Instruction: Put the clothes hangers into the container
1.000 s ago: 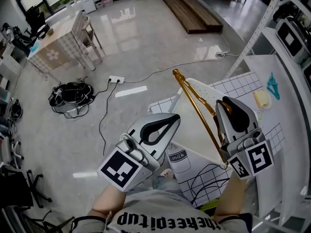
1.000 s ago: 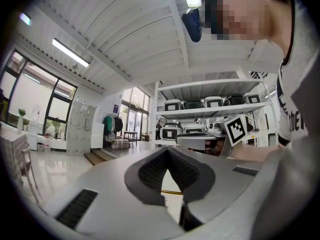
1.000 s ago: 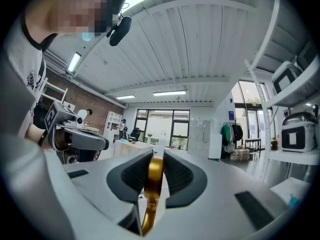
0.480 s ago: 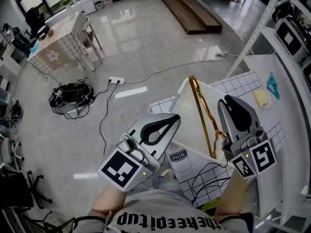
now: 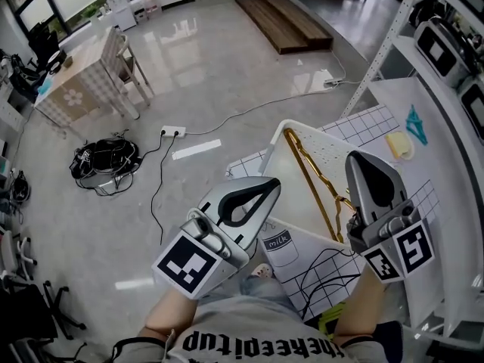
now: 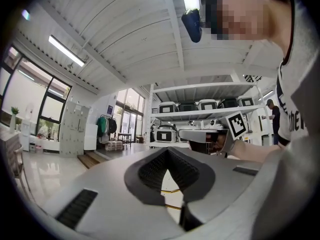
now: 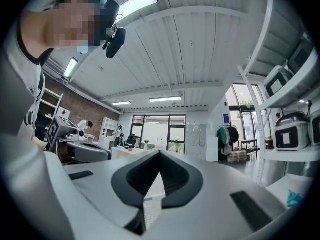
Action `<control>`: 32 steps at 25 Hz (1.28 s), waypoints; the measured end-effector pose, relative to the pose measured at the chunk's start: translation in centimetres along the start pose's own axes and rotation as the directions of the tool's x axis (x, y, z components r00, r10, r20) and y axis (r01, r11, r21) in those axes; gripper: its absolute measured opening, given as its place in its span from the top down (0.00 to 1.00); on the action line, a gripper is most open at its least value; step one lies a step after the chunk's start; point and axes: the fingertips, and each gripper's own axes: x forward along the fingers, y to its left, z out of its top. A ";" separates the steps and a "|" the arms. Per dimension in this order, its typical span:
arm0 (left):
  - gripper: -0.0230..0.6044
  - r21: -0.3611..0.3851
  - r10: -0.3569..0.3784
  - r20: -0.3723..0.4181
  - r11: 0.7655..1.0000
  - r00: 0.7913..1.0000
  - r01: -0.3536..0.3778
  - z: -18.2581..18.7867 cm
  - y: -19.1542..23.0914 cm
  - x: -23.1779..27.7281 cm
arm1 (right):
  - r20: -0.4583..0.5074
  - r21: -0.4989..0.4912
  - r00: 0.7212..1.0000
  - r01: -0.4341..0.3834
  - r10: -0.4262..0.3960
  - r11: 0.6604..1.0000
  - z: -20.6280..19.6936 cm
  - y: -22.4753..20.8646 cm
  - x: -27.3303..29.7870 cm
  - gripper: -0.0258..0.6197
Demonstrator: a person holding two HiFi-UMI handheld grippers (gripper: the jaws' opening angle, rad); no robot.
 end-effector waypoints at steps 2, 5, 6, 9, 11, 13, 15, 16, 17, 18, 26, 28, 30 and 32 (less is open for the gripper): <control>0.94 0.000 -0.021 0.006 1.000 1.000 0.021 0.1 -0.2 -0.1 | -0.004 -0.020 1.000 0.018 -0.018 1.000 0.3 0.4 -0.5 0.97; 0.94 -0.004 -0.058 0.011 0.998 0.998 0.058 0.3 -0.6 -0.4 | -0.014 -0.046 0.999 0.048 -0.049 0.998 0.7 1.1 -1.2 0.97; 0.94 -0.004 -0.073 0.013 0.997 0.997 0.073 0.4 -0.7 -0.4 | -0.017 -0.051 0.998 0.059 -0.060 0.997 0.8 1.4 -1.4 0.97; 0.94 -0.002 -0.119 0.024 0.993 0.993 0.119 0.8 -1.2 -0.6 | -0.019 -0.057 0.995 0.095 -0.096 0.994 1.3 2.2 -2.3 0.97; 0.94 -0.001 -0.150 0.028 0.989 0.988 0.150 1.0 -1.6 -0.7 | -0.015 -0.057 0.992 0.121 -0.122 0.991 1.7 2.6 -2.9 0.97; 0.94 0.000 -0.181 0.030 0.984 0.983 0.181 1.1 -2.0 -0.9 | -0.011 -0.056 0.989 0.147 -0.148 0.988 2.1 3.1 -3.6 0.97; 0.94 0.000 -0.210 0.033 0.978 0.977 0.210 1.0 -2.5 -1.1 | -0.008 -0.052 0.985 0.172 -0.173 0.984 2.1 3.5 -4.2 0.97; 0.94 -0.001 -0.224 0.036 0.975 0.974 0.224 1.0 -2.7 -1.2 | -0.009 -0.052 0.982 0.185 -0.186 0.981 2.1 3.8 -4.5 0.97; 0.94 -0.002 -0.238 0.038 0.971 0.971 0.238 1.0 -2.9 -1.3 | -0.010 -0.053 0.980 0.199 -0.200 0.979 2.1 4.1 -4.9 0.97; 0.94 -0.002 -0.253 0.039 0.968 0.967 0.253 1.0 -3.1 -1.5 | -0.012 -0.054 0.977 0.213 -0.214 0.976 2.2 4.4 -5.2 0.97; 0.94 0.004 -0.370 0.052 0.929 0.928 0.370 1.4 -5.4 -2.4 | -0.022 -0.064 0.950 0.309 -0.311 0.949 2.7 6.7 -7.8 0.97; 0.94 0.006 -0.395 0.055 0.918 0.917 0.395 1.5 -6.0 -2.6 | -0.025 -0.064 0.943 0.331 -0.333 0.942 2.7 7.2 -8.4 0.97; 0.94 0.007 -0.417 0.056 0.909 0.907 0.417 1.5 -6.5 -2.7 | -0.029 -0.063 0.936 0.350 -0.352 0.935 2.6 7.7 -9.1 0.97; 0.94 0.006 -0.440 0.056 0.898 0.896 0.440 1.4 -7.2 -2.8 | -0.032 -0.061 0.928 0.368 -0.371 0.928 2.4 8.1 -9.8 0.97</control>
